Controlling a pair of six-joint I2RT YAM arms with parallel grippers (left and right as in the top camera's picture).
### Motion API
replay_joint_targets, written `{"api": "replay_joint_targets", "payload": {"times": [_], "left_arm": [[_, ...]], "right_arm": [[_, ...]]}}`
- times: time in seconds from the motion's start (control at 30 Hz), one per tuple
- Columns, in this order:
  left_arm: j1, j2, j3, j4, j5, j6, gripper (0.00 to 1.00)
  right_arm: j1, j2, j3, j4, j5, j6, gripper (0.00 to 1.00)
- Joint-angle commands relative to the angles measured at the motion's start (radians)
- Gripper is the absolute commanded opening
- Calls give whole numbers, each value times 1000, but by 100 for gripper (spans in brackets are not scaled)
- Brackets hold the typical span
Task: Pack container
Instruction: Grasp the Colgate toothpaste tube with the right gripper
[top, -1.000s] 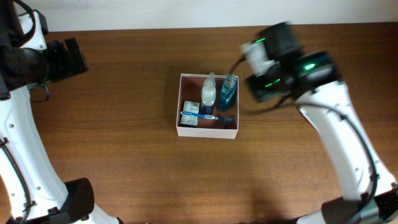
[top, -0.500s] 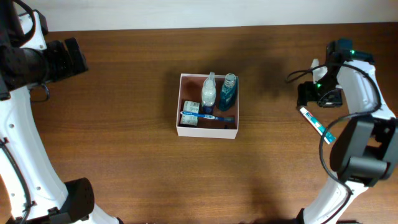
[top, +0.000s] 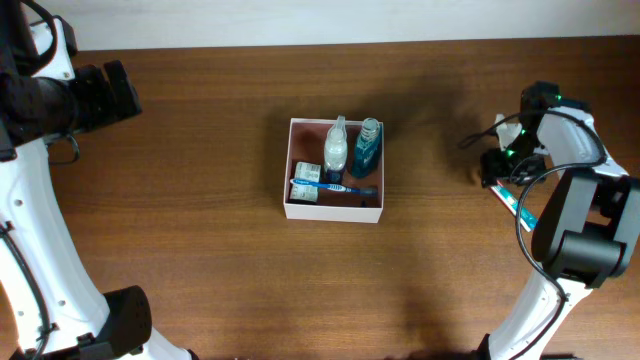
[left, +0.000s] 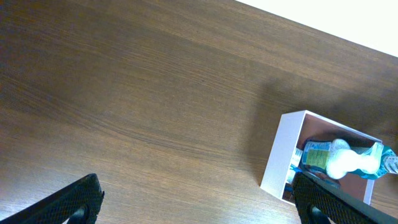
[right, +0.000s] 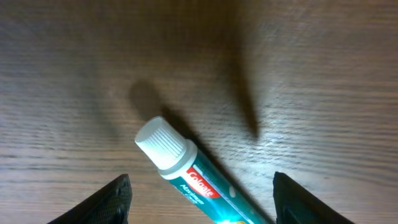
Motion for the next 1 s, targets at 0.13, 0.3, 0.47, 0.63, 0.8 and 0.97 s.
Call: {"api": "replay_joint_targets", "payload": {"times": [0.13, 0.3, 0.47, 0.63, 0.8, 0.97], "left_arm": [[4, 4, 5, 0, -4, -2, 99], [4, 4, 5, 0, -4, -2, 99], [4, 4, 5, 0, -4, -2, 99], [4, 4, 5, 0, -4, -2, 99], [4, 4, 5, 0, -4, -2, 99], [4, 4, 5, 0, -4, -2, 99]], "right_arm": [[-8, 15, -140, 88, 19, -6, 52], [-8, 15, -155, 89, 18, 121, 38], [-7, 15, -151, 64, -5, 183, 12], [-7, 2, -85, -16, -156, 228, 4], [22, -77, 18, -97, -358, 223, 4], [156, -256, 163, -235, -437, 167, 4]]}}
